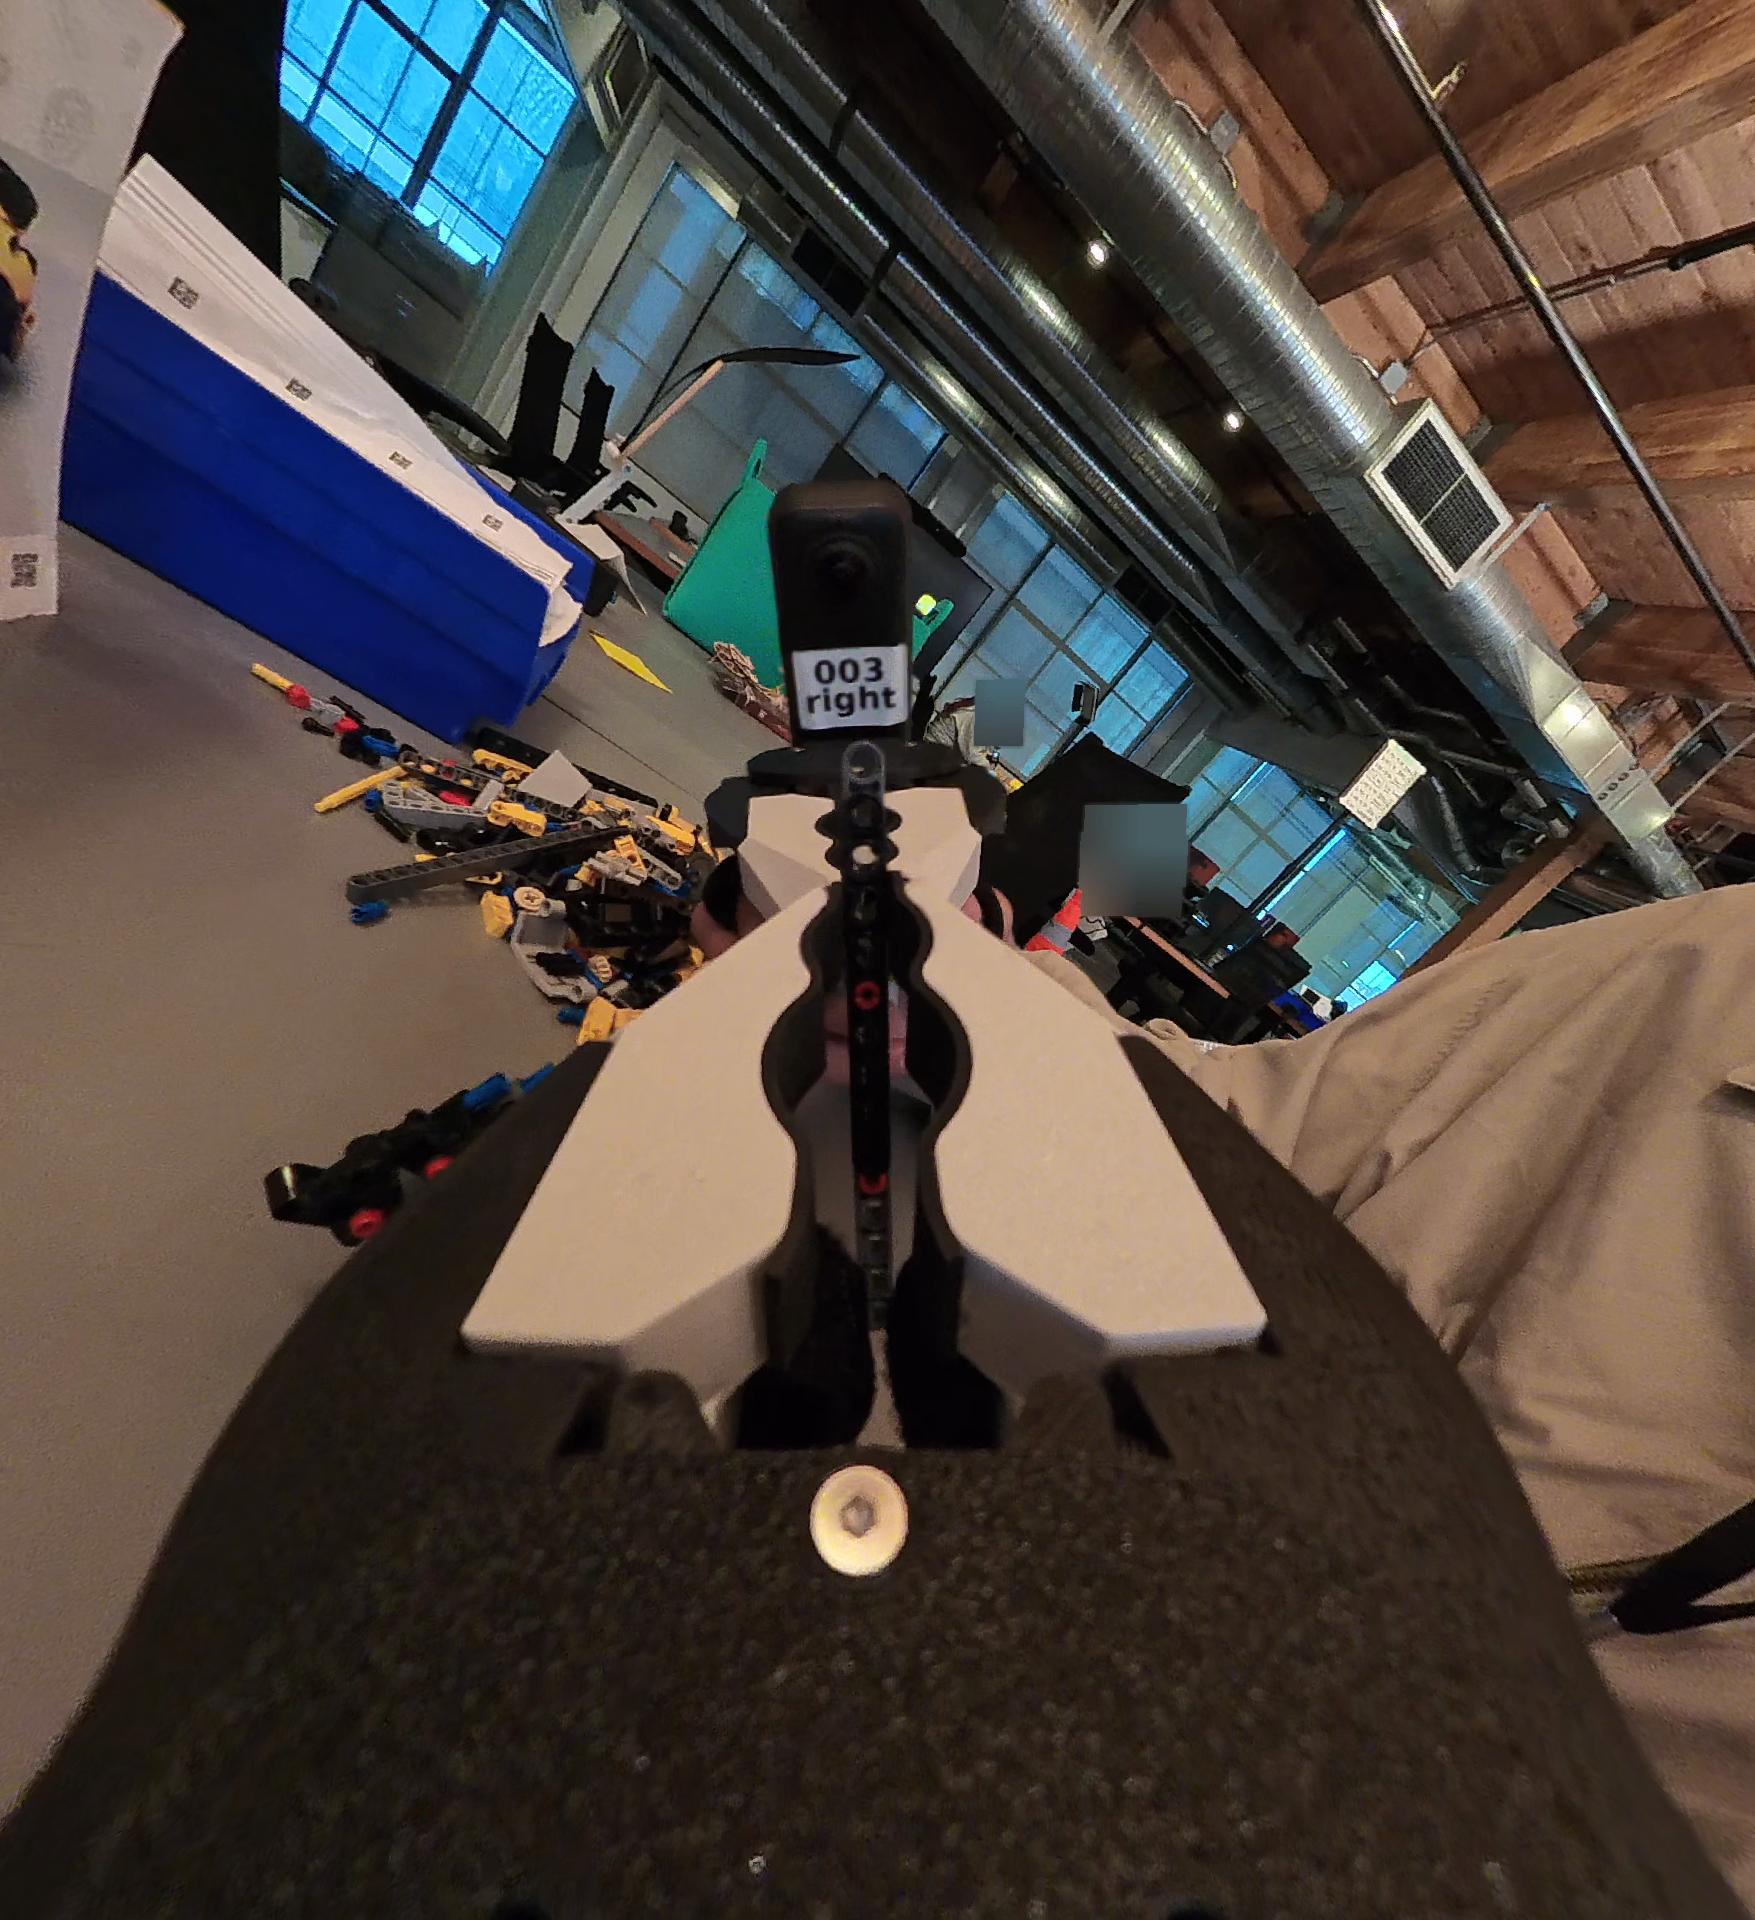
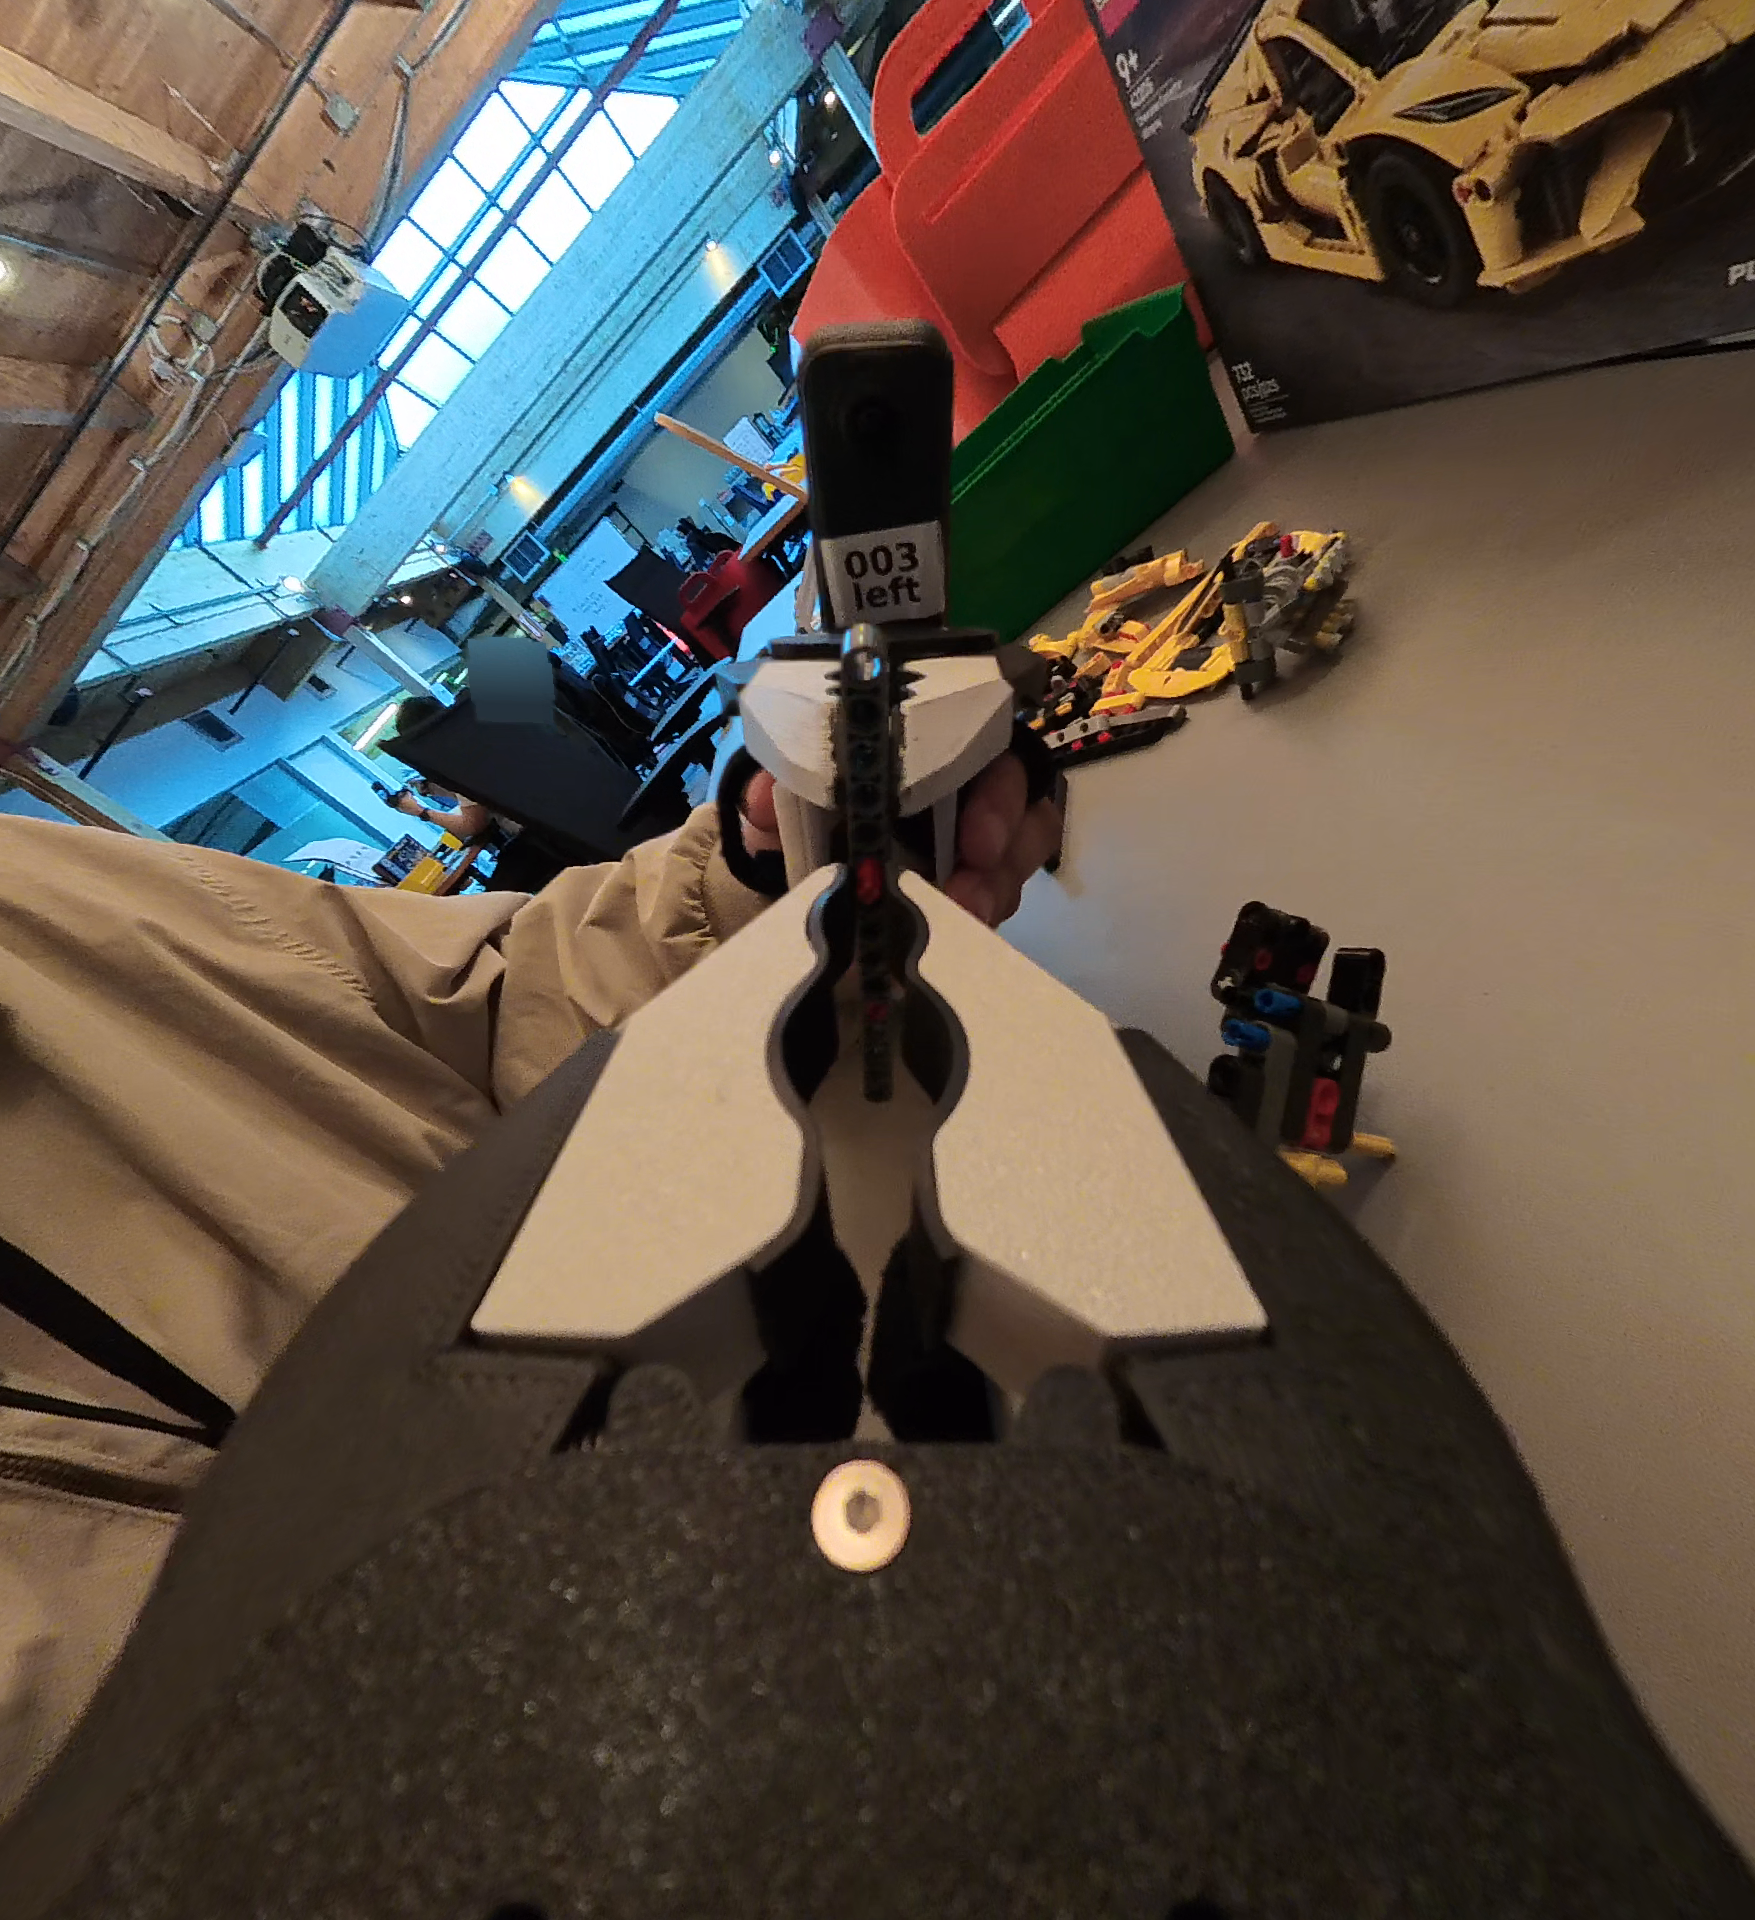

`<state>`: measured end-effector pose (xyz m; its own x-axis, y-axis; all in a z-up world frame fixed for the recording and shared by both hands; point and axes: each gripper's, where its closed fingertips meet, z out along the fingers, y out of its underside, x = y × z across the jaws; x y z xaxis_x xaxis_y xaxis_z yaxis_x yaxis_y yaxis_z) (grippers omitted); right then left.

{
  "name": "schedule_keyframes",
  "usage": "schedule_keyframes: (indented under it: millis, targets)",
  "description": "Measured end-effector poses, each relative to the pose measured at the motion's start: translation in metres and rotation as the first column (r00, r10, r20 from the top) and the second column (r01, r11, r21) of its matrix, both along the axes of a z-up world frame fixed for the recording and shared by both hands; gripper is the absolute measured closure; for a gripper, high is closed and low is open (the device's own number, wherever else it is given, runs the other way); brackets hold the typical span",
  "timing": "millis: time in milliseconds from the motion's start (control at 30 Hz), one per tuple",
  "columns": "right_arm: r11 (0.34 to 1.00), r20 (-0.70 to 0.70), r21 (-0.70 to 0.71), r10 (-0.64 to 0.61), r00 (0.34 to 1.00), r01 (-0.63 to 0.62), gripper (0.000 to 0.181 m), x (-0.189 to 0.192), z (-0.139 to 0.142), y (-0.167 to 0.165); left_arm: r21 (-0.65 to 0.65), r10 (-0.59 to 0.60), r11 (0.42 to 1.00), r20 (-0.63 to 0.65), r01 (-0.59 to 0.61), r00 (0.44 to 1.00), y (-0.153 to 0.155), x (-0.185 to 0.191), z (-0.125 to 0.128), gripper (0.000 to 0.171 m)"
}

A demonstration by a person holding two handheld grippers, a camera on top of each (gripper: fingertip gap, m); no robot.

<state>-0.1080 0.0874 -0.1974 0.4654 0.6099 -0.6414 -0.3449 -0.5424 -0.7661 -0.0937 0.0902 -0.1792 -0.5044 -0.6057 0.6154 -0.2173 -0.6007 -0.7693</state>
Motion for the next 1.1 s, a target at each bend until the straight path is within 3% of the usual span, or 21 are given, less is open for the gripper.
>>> schedule_keyframes:
  millis: [333, 533, 833, 900, 967, 1033, 1100]
  targets:
    - [1.0, -0.078, -0.004, -0.022, 0.997, 0.022, 0.178, 0.01, 0.011, -0.001, 0.056, -0.013, 0.998, 0.015, 0.013, 1.0, -0.009, 0.0, -0.003, 0.165]
    - [0.999, -0.078, 0.037, -0.029, 0.996, 0.032, 0.178, 0.007, 0.015, -0.001, 0.006, -0.024, 1.0, 0.033, 0.024, 0.999, -0.008, -0.001, 0.002, 0.165]
    - [0.996, 0.013, 0.083, -0.042, 0.999, 0.041, 0.179, 0.012, 0.014, -0.001, 0.18, 0.034, 0.983, 0.029, -0.038, 0.999, 0.001, -0.005, 0.006, 0.165]
    - [0.975, -0.092, 0.135, -0.167, 0.982, 0.178, 0.18, 0.058, 0.036, -0.004, 0.009, 0.165, 0.986, 0.14, -0.168, 0.976, 0.051, -0.028, 0.034, 0.165]
    - [0.955, -0.048, 0.157, -0.247, 0.968, 0.251, 0.18, 0.095, 0.039, -0.014, -0.089, 0.266, 0.963, 0.182, -0.253, 0.947, 0.097, -0.051, 0.045, 0.166]
    - [0.963, 0.025, 0.132, -0.24, 0.97, 0.235, 0.18, 0.099, 0.033, -0.018, -0.142, 0.284, 0.955, 0.177, -0.261, 0.942, 0.107, -0.052, 0.044, 0.165]
    - [0.962, 0.267, 0.045, -0.27, 0.925, 0.268, 0.179, 0.111, 0.002, -0.017, -0.219, 0.258, 0.95, 0.159, -0.221, 0.953, 0.101, -0.043, 0.04, 0.165]
